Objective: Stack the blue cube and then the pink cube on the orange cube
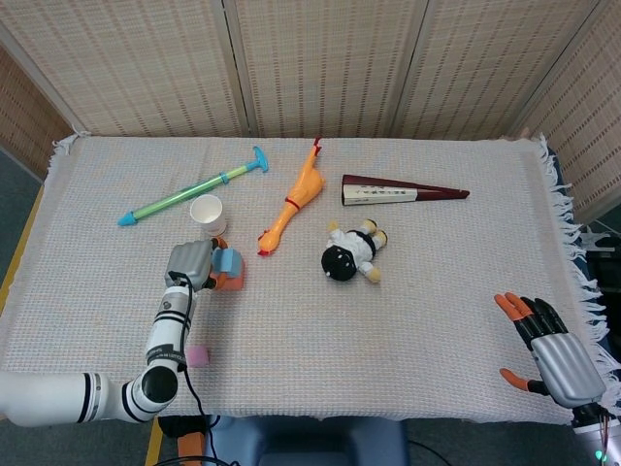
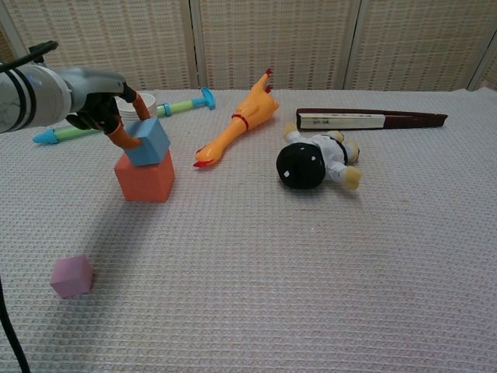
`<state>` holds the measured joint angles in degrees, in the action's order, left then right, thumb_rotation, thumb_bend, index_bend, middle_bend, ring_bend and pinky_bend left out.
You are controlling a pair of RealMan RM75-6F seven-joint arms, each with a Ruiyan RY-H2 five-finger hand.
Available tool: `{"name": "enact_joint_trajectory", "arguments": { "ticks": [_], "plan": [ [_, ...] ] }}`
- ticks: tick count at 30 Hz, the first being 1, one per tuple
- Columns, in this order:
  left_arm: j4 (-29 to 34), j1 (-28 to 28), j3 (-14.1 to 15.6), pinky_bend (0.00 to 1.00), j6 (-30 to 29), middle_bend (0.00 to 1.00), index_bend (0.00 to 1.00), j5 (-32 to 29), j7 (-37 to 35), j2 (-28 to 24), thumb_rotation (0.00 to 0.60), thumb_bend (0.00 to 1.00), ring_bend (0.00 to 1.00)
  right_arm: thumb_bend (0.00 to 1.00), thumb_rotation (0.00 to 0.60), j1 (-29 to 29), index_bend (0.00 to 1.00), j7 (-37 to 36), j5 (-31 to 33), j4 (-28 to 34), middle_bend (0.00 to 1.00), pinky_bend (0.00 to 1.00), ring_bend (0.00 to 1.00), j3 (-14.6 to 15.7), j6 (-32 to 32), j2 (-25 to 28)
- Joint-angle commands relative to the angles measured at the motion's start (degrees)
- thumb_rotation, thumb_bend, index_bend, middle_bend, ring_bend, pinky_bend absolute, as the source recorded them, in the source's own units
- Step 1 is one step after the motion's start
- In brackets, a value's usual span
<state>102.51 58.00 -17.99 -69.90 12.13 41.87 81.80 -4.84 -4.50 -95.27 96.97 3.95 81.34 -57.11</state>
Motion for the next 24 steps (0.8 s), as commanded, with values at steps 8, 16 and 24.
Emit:
{"name": "enact_joint_trajectory", "arguments": {
  "ticks": [8,16,24],
  "plan": [
    [-0.1,-0.1,0.6,1.00,-0.7,1.00,0.61,1.6,0.5,0.0,0.600,0.39,1.00,0.06,0.600,0.0,0.00,0.1,0.1,0.2,0.00,0.00,0.00,0.1,-0.2,0.1],
    [-1.1,-0.2,0.7,1.00,0.2,1.00,0.60,0.5,0.8,0.2,0.600,0.39,1.00,0.06,0.600,-0.1,0.00,0.1,0.3,0.2,0.00,0.00,0.00,0.1,-0.5,0.2],
    [-1.6,-0.2,1.1,1.00,0.7,1.00,0.51,0.5,1.2,0.6,0.600,0.39,1.00,0.06,0.600,-0.1,0.00,0.1,0.5,0.2,0.00,0.00,0.00,0.1,-0.5,0.4]
  ]
}}
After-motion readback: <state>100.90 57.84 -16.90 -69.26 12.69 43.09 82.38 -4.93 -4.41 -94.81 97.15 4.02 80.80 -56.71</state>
